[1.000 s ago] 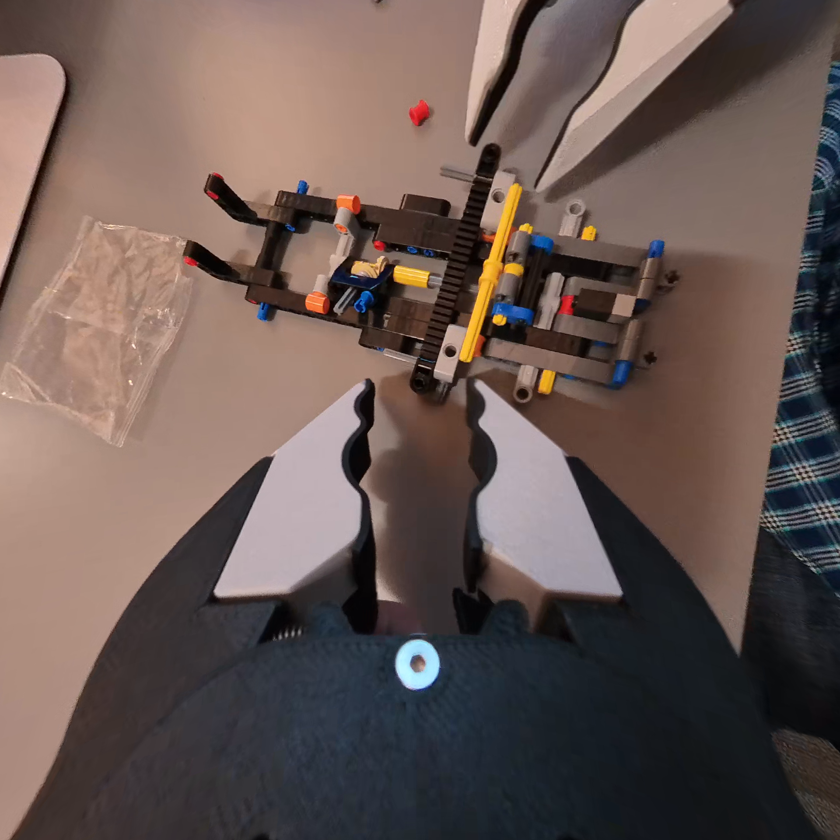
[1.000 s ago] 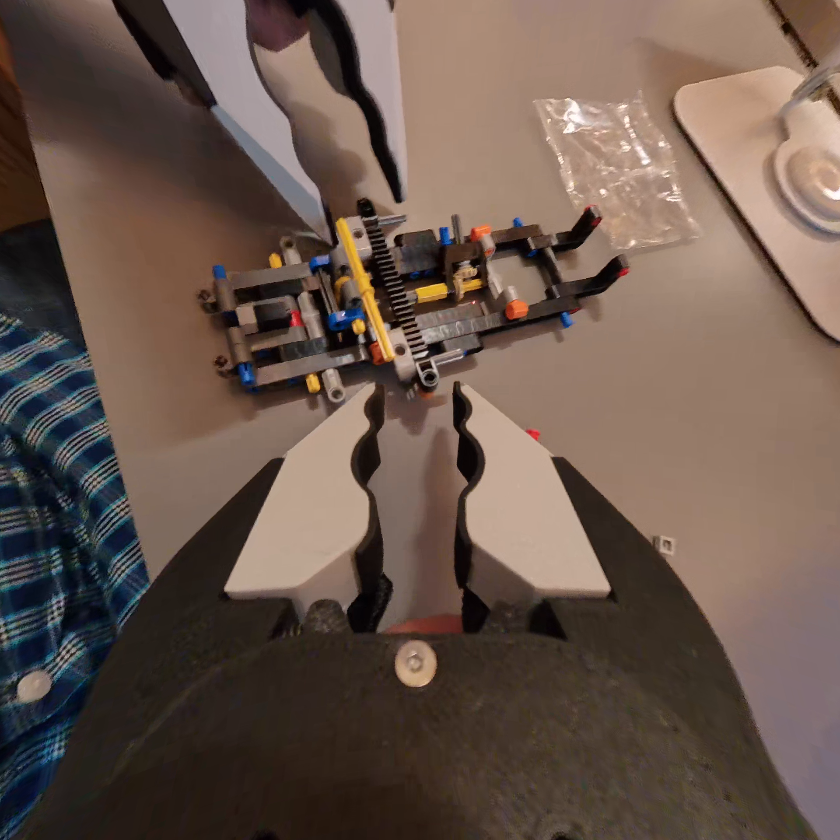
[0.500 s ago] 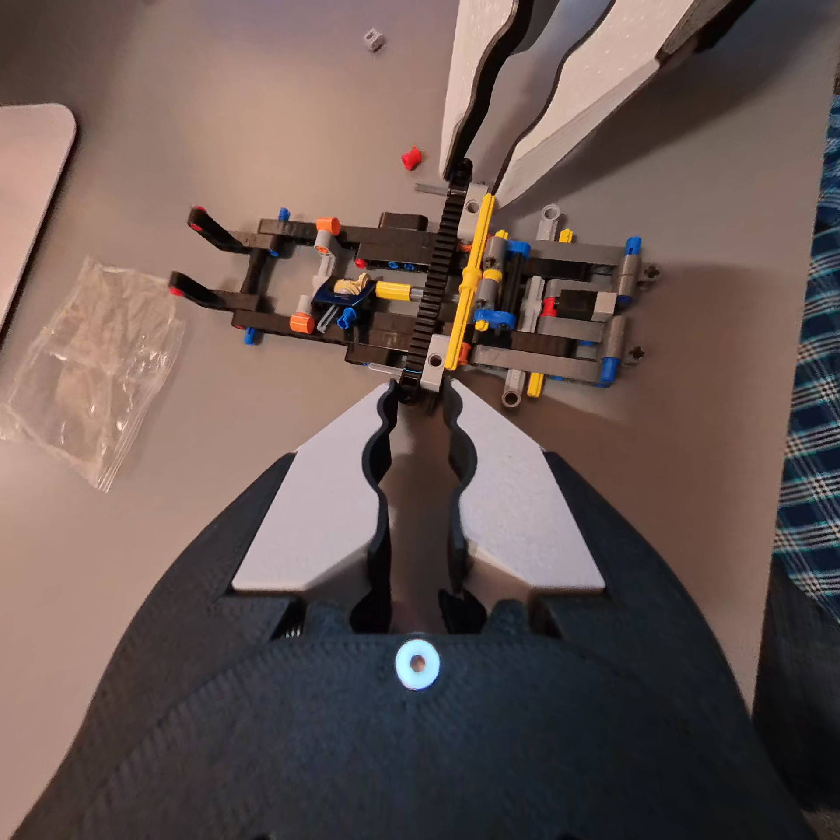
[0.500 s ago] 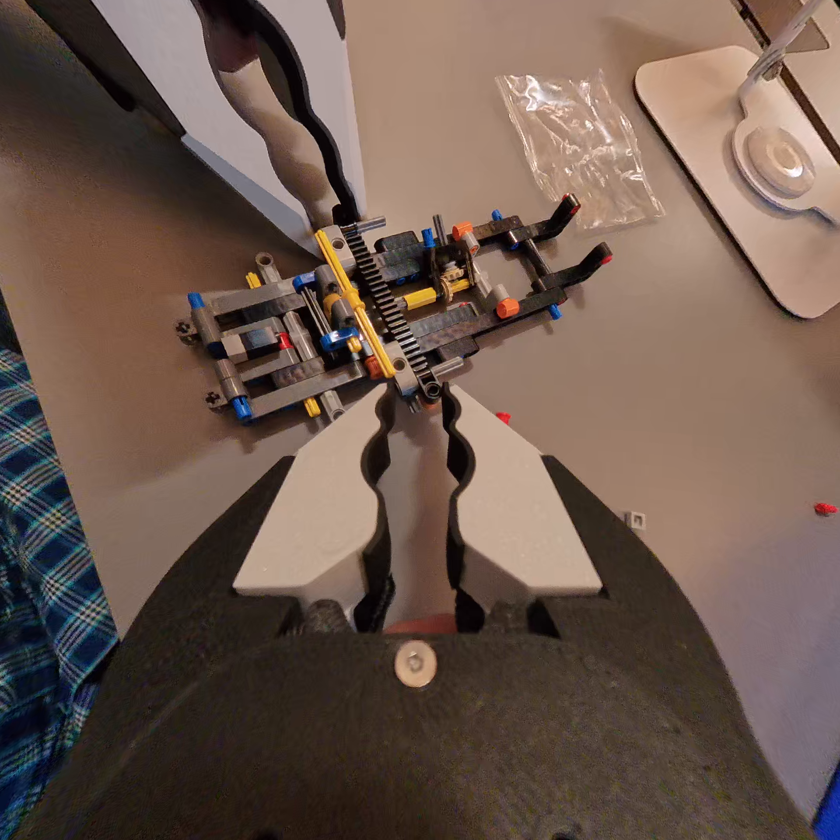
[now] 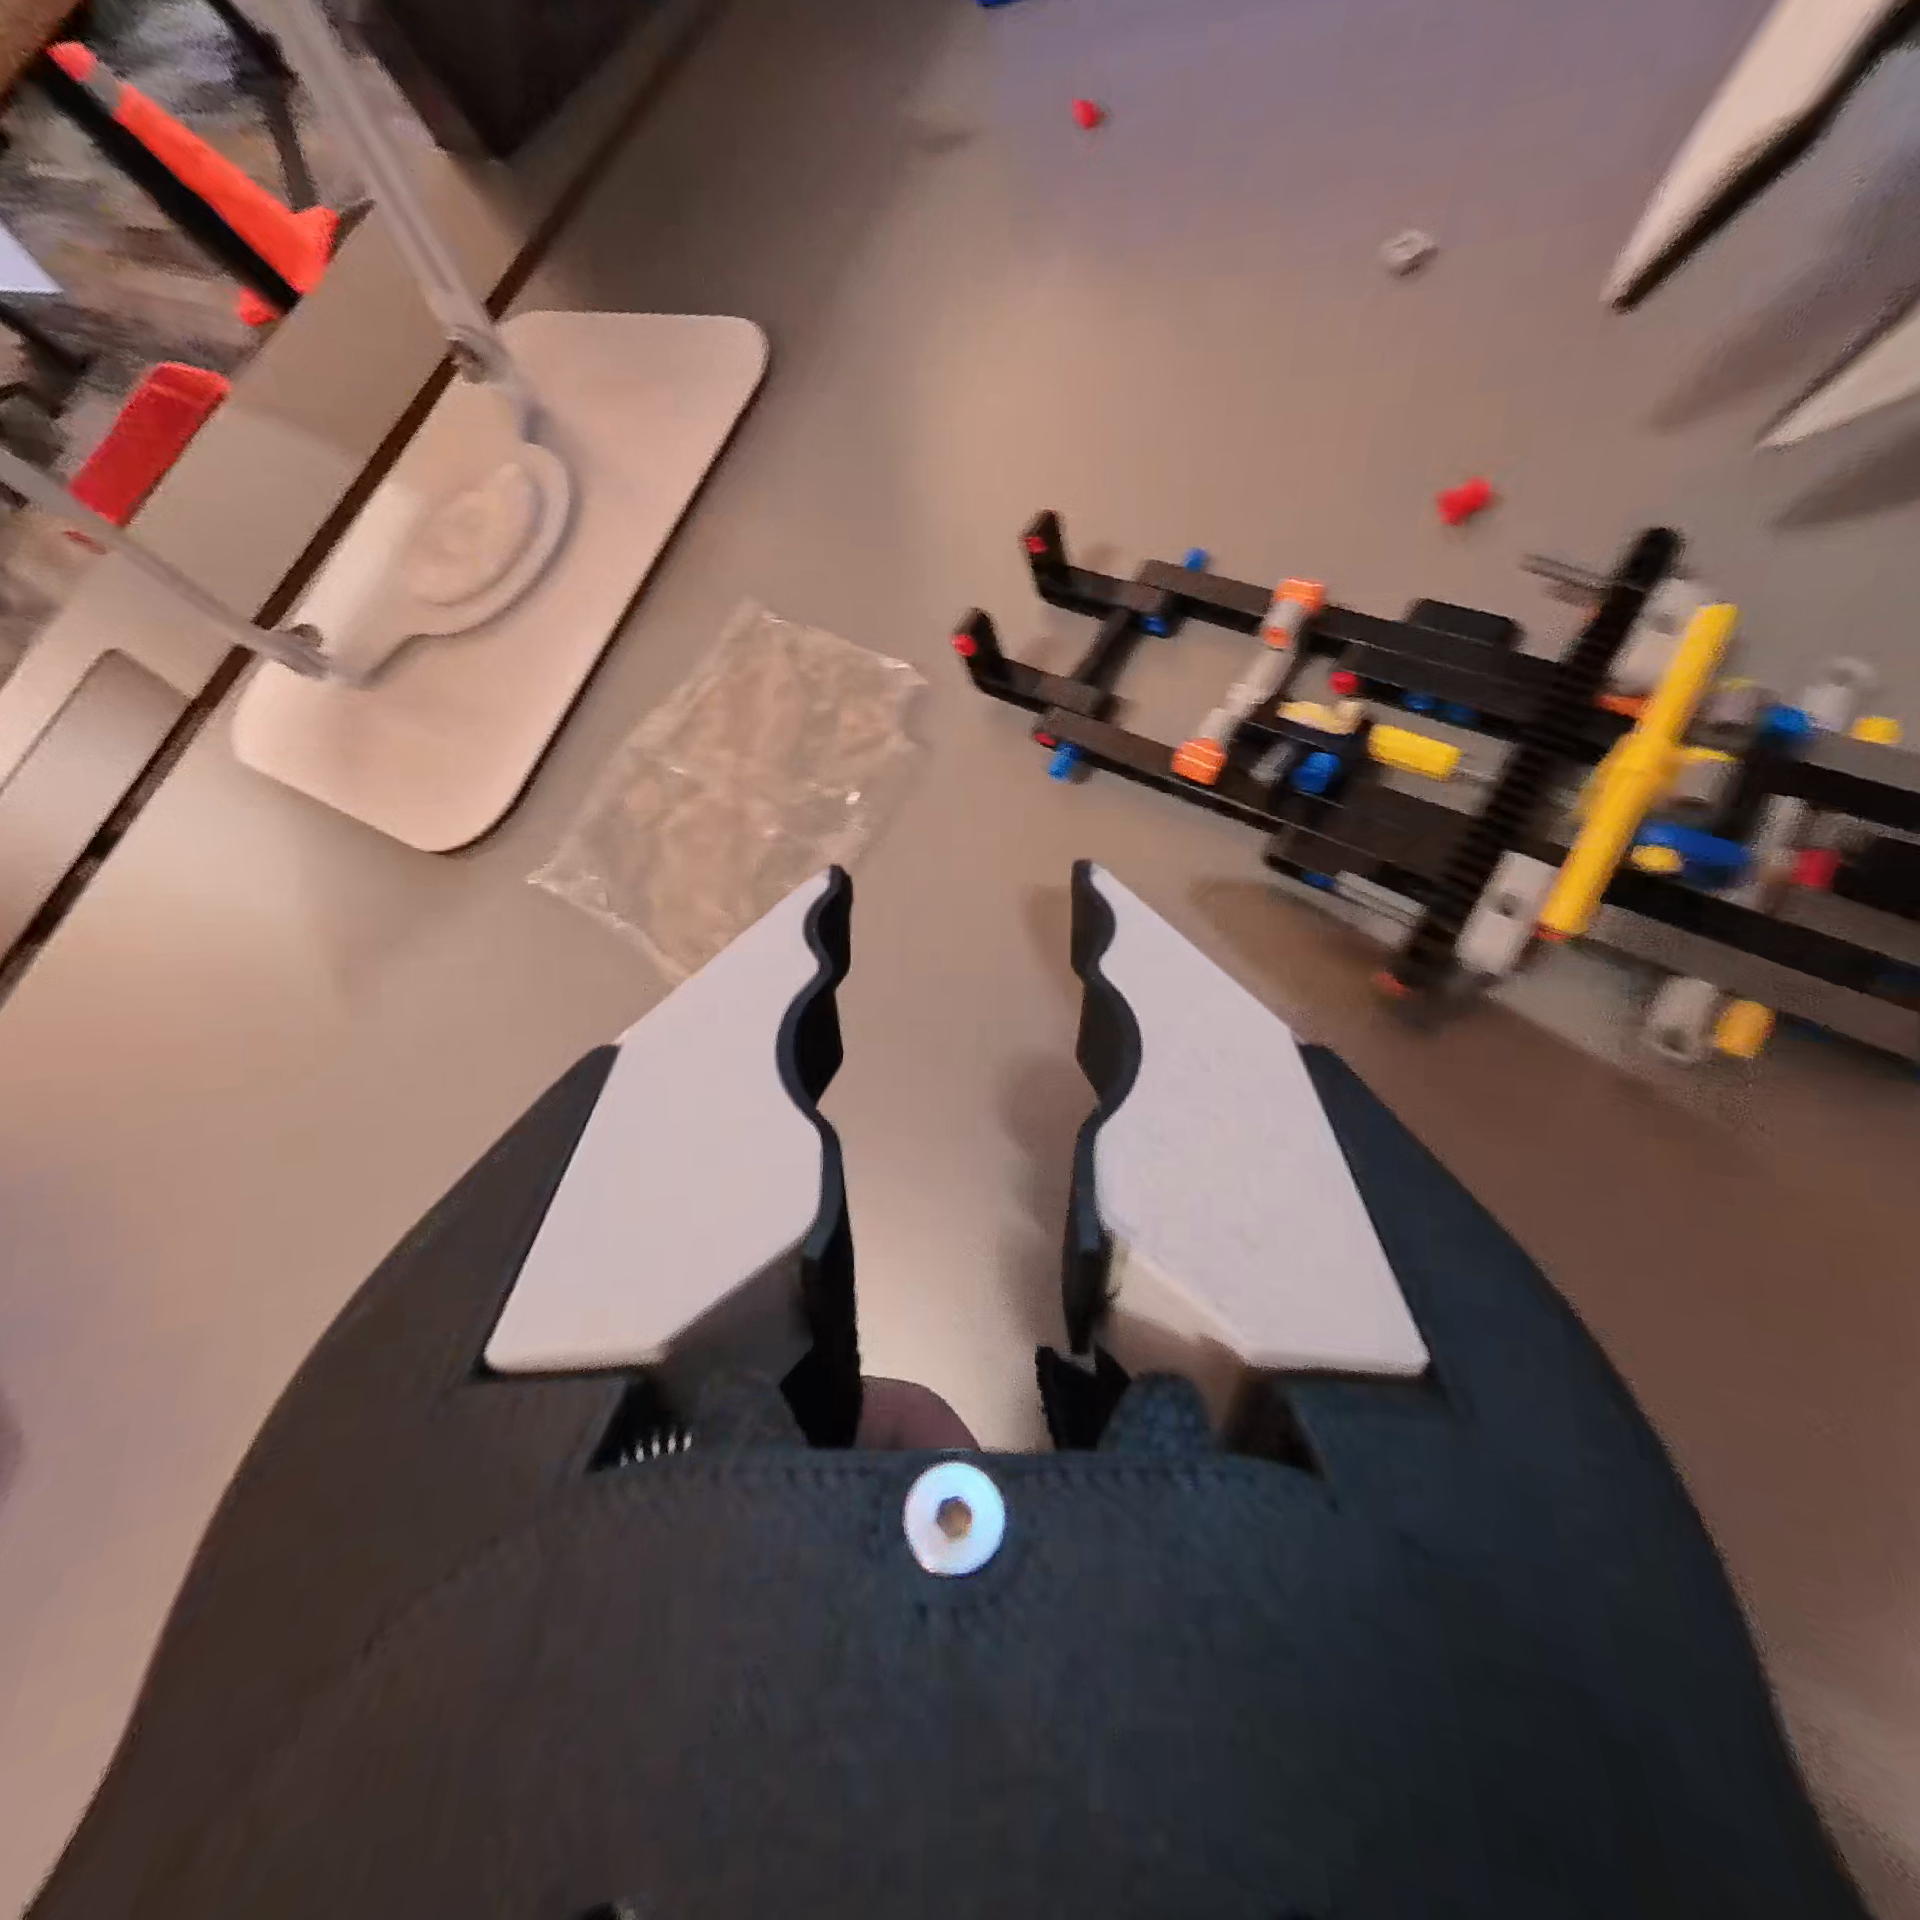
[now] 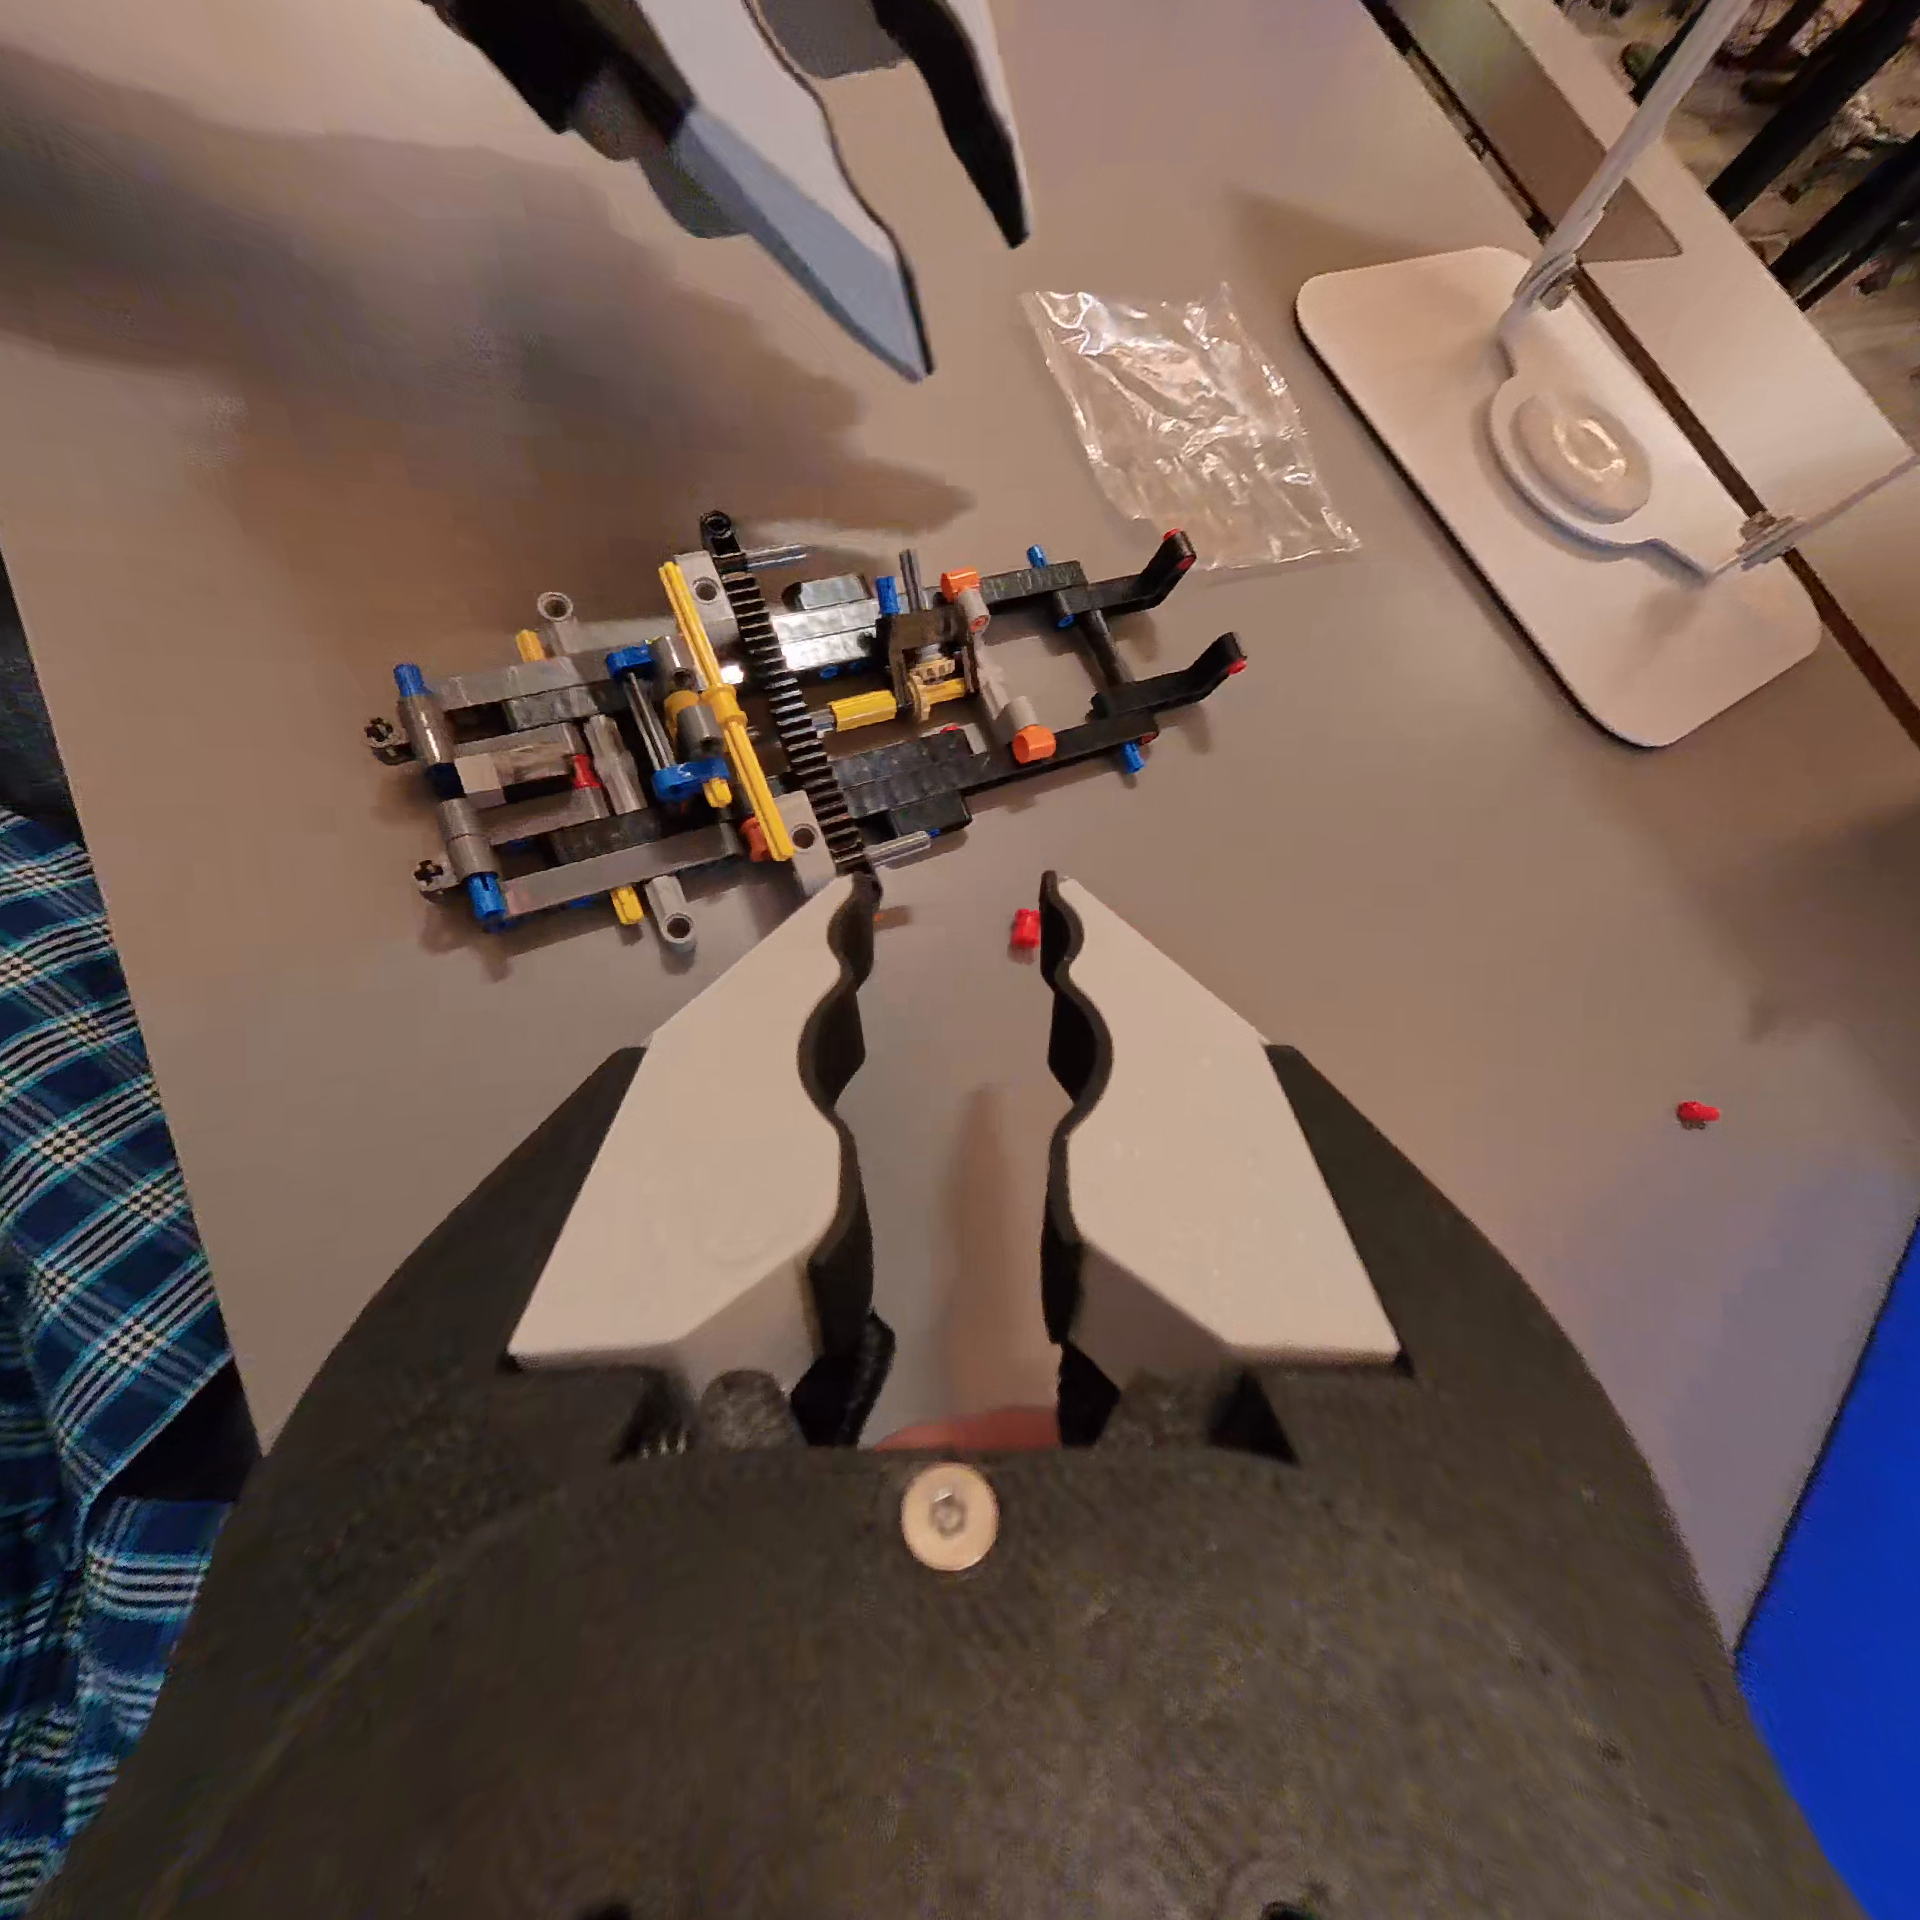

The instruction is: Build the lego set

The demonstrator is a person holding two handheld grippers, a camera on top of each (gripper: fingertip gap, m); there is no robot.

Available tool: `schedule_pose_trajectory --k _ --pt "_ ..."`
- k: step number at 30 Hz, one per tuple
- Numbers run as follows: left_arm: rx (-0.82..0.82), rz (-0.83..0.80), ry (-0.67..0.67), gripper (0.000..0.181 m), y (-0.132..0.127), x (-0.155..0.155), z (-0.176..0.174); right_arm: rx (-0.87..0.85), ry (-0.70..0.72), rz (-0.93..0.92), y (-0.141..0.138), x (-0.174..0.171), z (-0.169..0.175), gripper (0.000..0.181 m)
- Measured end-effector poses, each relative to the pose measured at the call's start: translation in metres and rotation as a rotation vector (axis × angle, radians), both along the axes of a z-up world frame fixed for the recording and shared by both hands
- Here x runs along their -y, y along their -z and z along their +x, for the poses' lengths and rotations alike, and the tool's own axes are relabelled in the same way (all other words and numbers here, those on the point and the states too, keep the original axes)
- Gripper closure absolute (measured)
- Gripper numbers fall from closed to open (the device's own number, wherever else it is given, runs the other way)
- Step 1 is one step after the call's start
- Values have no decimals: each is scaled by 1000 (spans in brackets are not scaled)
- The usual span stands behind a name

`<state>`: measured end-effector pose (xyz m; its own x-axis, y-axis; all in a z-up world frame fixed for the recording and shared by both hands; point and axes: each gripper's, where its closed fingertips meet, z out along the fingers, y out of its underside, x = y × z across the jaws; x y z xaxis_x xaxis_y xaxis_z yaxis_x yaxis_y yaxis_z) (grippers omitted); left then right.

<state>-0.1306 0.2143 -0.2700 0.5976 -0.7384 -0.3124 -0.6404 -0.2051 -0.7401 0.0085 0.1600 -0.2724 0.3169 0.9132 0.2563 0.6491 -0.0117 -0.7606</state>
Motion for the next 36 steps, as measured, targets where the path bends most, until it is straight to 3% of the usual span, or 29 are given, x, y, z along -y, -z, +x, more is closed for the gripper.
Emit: schedule_pose_trajectory --k 1,7,10,16,22,28,36 --pt "-14 7 -17 143 2 -9 -2 -1 5 9 0 -2 1 151" --pt "-80 -74 -80 142 36 -49 -13 -27 23 38 -3 -8 5 152" --pt "14 -151 -95 149 41 -53 -11 -36 33 49 -3 -12 9 152" --pt "26 -227 -121 159 44 -47 -28 -44 48 25 4 -18 16 152" --pt "-14 -286 -202 160 43 -39 -67 -54 60 18 6 -22 22 152" --pt "-43 -274 -252 146 41 -40 -99 -65 98 26 1 -32 35 151" --pt "-36 -191 -234 135 28 -40 -96 -94 212 36 -8 -50 65 151"
